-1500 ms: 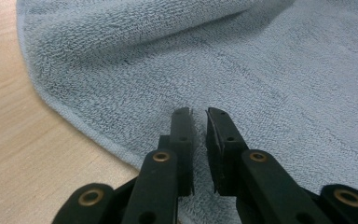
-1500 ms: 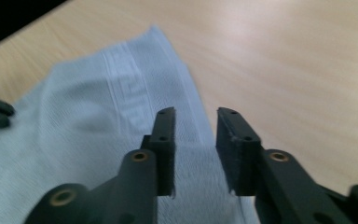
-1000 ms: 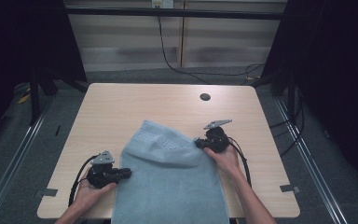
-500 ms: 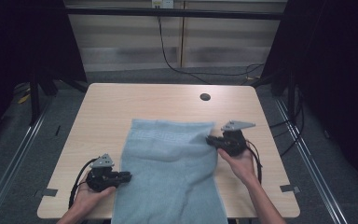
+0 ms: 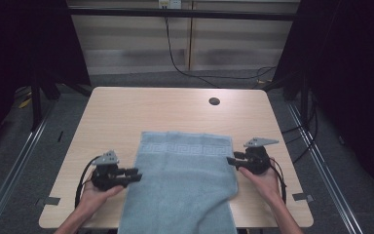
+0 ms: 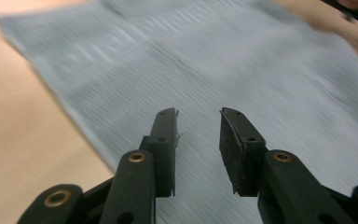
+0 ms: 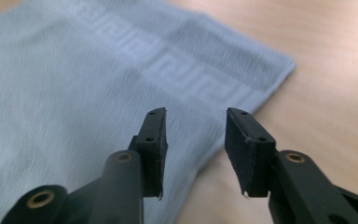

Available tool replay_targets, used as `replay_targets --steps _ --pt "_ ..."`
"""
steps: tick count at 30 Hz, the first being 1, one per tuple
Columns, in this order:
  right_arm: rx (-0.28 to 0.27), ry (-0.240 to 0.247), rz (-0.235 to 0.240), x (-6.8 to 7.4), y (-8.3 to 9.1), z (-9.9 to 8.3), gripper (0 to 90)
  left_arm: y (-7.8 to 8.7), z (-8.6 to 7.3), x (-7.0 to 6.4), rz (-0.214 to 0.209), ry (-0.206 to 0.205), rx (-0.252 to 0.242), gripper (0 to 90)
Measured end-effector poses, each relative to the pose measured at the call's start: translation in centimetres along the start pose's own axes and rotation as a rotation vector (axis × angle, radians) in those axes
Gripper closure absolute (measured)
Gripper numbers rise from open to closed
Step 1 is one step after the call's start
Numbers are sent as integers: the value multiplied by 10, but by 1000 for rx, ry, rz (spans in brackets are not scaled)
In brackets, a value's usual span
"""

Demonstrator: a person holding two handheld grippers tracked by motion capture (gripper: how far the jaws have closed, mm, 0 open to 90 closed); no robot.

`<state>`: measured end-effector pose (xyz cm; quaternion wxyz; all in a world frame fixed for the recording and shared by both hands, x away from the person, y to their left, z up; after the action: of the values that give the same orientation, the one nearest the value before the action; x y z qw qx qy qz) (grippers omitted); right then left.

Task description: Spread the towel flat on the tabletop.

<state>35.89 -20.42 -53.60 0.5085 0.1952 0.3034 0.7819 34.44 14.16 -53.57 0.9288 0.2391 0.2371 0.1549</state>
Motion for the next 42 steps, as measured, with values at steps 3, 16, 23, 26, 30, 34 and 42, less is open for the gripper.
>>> replay_targets --steps 3,16,23,26,30,34,42 --pt "-1 -9 18 -3 -23 13 553 -15 14 27 40 37 -31 665" --pt "42 115 -8 21 -50 -5 736 -32 -11 26 186 -109 113 713" --pt "67 127 105 47 -26 -24 803 -14 -35 -4 79 -61 99 777" --pt "90 138 129 55 -14 -31 653 -6 -44 -11 57 -64 106 751" --pt "9 91 125 37 -19 -7 508 -5 -44 -9 50 -55 100 746" --pt "14 84 35 13 -42 12 475 -6 -42 -8 47 -63 98 734" --pt "62 98 -30 2 -61 2 450 -5 -42 -8 29 -39 97 686"
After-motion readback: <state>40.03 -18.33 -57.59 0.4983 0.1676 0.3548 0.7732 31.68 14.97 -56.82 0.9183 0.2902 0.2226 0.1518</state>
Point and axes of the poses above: each handheld gripper's, and its own axes: y roughly backward along the jaws, z roughly out of its top, x roughly to its left, the point moved 10 cm from there along -y, roughly forward along the jaws, and after that the axes turned 11 degrees about -z, right-handed, at the moved point
